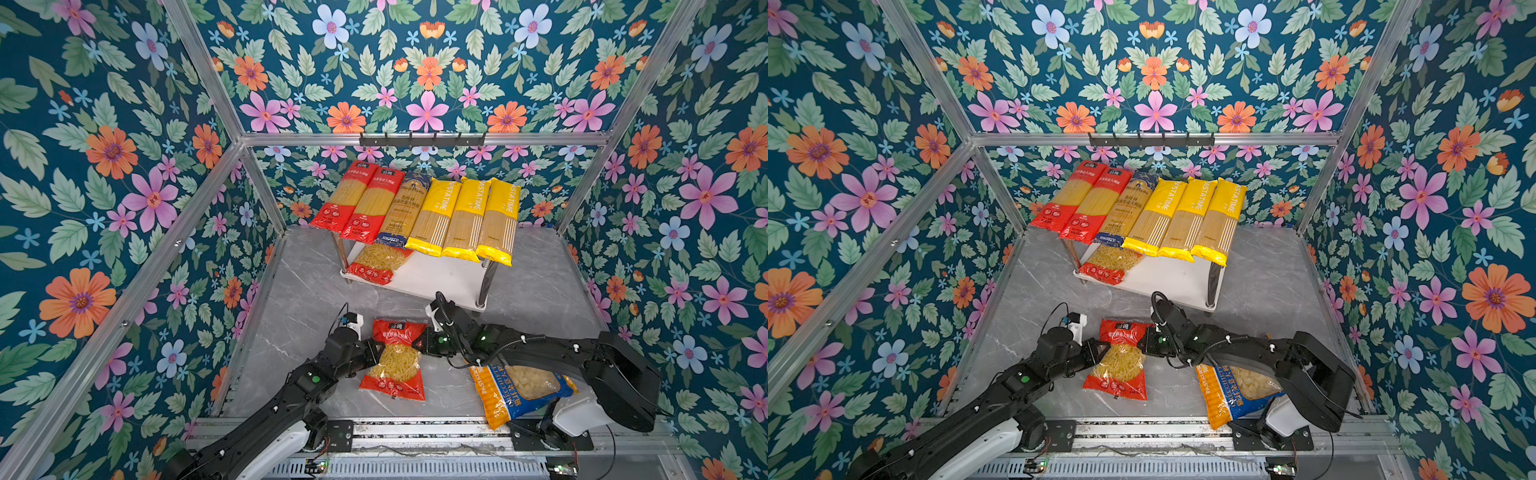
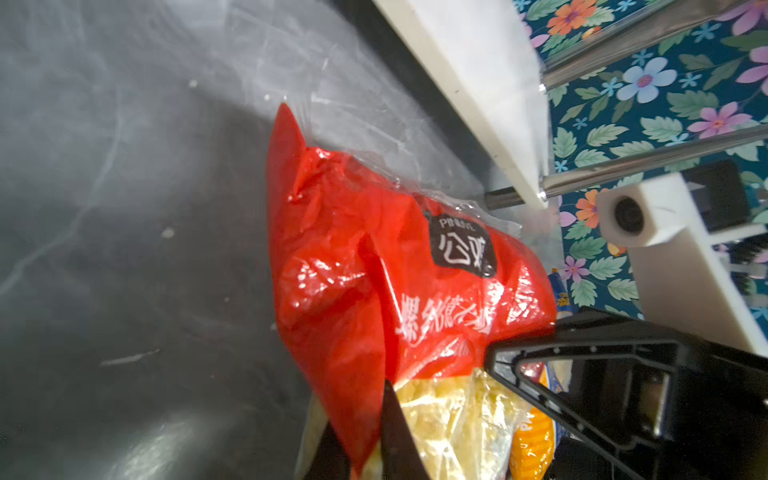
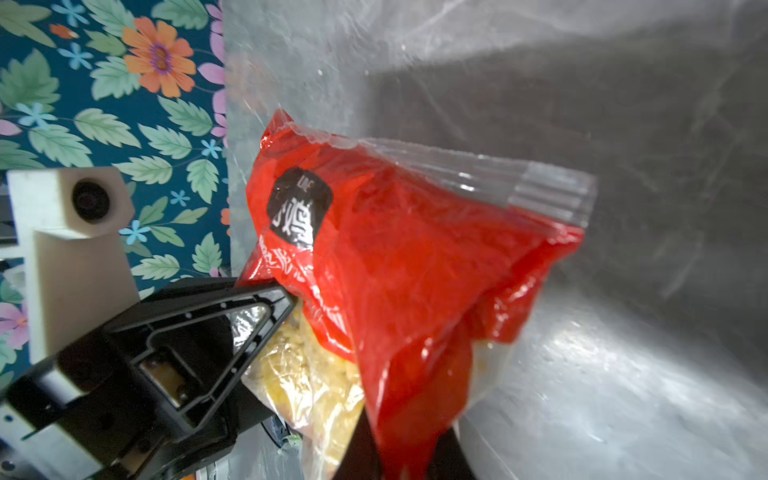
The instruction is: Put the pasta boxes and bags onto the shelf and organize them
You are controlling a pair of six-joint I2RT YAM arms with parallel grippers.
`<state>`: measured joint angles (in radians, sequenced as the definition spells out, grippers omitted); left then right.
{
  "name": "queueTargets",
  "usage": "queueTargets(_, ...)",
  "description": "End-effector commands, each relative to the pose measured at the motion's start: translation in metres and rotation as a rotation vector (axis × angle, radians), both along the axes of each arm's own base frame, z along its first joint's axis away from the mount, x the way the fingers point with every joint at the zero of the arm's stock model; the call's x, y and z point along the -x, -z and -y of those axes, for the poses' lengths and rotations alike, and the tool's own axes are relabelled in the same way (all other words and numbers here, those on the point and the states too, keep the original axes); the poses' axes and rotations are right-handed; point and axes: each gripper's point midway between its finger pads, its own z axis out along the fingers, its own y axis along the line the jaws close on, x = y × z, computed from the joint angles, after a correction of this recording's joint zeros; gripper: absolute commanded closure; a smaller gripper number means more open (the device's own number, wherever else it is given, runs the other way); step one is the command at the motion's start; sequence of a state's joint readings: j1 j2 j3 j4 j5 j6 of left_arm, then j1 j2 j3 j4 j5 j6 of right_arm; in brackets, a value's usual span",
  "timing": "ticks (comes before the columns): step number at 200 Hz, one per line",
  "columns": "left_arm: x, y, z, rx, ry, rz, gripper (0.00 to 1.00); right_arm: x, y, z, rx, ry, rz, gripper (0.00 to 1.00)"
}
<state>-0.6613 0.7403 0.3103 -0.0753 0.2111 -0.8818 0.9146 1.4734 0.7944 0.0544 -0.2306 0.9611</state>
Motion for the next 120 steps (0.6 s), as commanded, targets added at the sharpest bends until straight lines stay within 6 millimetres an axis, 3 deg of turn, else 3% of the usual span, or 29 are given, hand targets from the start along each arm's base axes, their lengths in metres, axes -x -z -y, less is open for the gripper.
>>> queueTargets(1,-0.015,-0.036,0.011,0.011,0.037,0.127,0.9,-0.022,-0.034,0.0,-0.061,0.029,0.122,0.91)
queueTargets(31,-0.047,-0.067,0.027,-0.065,0.068,0.241,0.92,-0.061,-0.064,0.025,-0.085,0.141,0.245,0.94)
queueTargets(79,-0.125,-0.096,0.068,-0.213,0.106,0.39,0.96,-0.126,-0.1,0.055,-0.031,0.349,0.573,0.93)
queueTargets(99,-0.156,-0.099,0.074,-0.219,0.071,0.439,0.96,-0.148,-0.101,0.063,0.021,0.423,0.677,0.92)
queueTargets(120,-0.182,-0.1,0.081,-0.208,0.06,0.465,0.96,-0.17,-0.095,0.07,0.075,0.47,0.723,0.86)
